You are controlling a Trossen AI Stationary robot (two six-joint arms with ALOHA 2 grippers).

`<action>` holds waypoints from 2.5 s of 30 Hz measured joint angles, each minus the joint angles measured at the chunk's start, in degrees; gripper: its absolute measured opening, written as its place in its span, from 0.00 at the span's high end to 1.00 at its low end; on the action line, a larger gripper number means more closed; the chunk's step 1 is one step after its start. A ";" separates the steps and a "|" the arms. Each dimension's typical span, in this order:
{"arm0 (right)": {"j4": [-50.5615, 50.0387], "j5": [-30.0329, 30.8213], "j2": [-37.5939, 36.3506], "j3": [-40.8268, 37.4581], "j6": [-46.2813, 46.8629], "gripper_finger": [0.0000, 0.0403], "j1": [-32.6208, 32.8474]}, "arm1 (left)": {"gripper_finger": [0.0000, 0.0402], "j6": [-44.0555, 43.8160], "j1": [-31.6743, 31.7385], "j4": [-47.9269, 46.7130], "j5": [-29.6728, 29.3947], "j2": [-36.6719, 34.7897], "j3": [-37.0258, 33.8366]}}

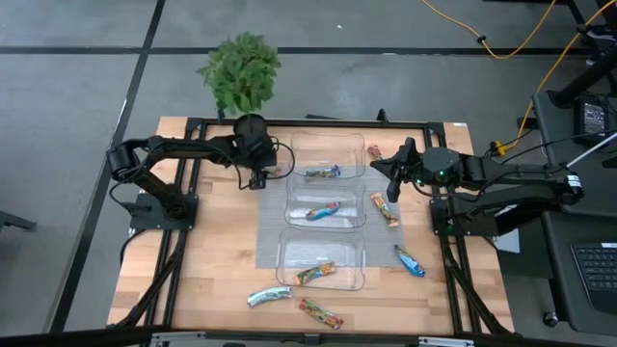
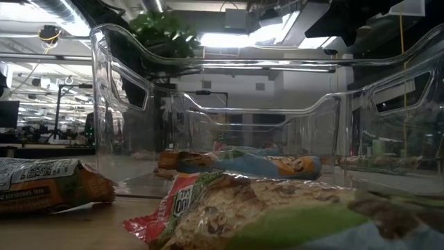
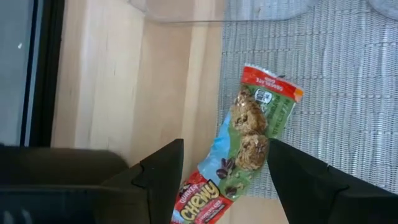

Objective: Pick and place Granola Bars by type
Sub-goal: Put the red granola bar into the middle transparent bin

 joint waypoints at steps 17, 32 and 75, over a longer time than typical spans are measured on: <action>-0.11 -0.01 0.00 0.00 -0.02 0.98 0.00 | 0.45 -1.78 -4.69 -3.44 0.08 -8.94 0.11; -0.65 -0.01 0.00 0.00 2.23 0.98 0.00 | 0.43 6.23 -10.21 -2.58 -2.29 -0.41 0.11; -3.93 -0.03 0.02 0.00 7.12 0.98 0.00 | 0.82 6.88 -7.54 1.90 -12.23 6.35 0.13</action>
